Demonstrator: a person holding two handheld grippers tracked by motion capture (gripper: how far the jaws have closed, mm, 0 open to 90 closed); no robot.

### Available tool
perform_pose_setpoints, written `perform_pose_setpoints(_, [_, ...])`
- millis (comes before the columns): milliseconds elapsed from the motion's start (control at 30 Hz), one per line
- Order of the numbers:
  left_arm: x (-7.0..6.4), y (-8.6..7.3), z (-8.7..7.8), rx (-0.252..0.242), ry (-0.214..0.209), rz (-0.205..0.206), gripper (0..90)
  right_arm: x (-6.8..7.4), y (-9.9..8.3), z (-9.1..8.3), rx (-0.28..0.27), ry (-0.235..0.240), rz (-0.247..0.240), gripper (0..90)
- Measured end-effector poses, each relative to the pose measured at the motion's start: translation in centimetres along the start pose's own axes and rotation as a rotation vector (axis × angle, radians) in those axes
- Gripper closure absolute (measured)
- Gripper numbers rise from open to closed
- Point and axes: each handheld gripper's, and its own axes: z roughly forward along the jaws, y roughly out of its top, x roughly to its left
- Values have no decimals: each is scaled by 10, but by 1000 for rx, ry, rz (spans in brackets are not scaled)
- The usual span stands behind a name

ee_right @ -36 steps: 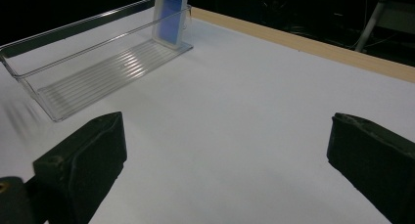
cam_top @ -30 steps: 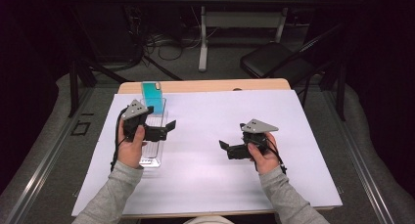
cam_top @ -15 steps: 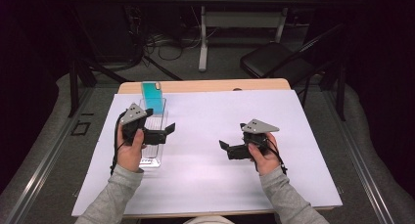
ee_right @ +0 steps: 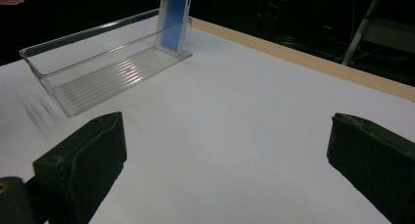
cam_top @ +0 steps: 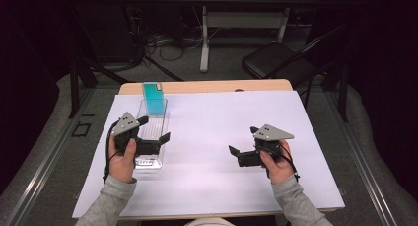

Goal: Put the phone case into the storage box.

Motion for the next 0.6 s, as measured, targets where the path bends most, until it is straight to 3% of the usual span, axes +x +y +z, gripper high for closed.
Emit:
perform_pose_setpoints(300, [-3,-10,-11,-13,-7,-4,5,-4,-6,-26,3,-11,2,8])
perform_pose_setpoints(600, [-2,-25,-23,-26,12,-18,5,-12,-19,-44,9,-42,22,8])
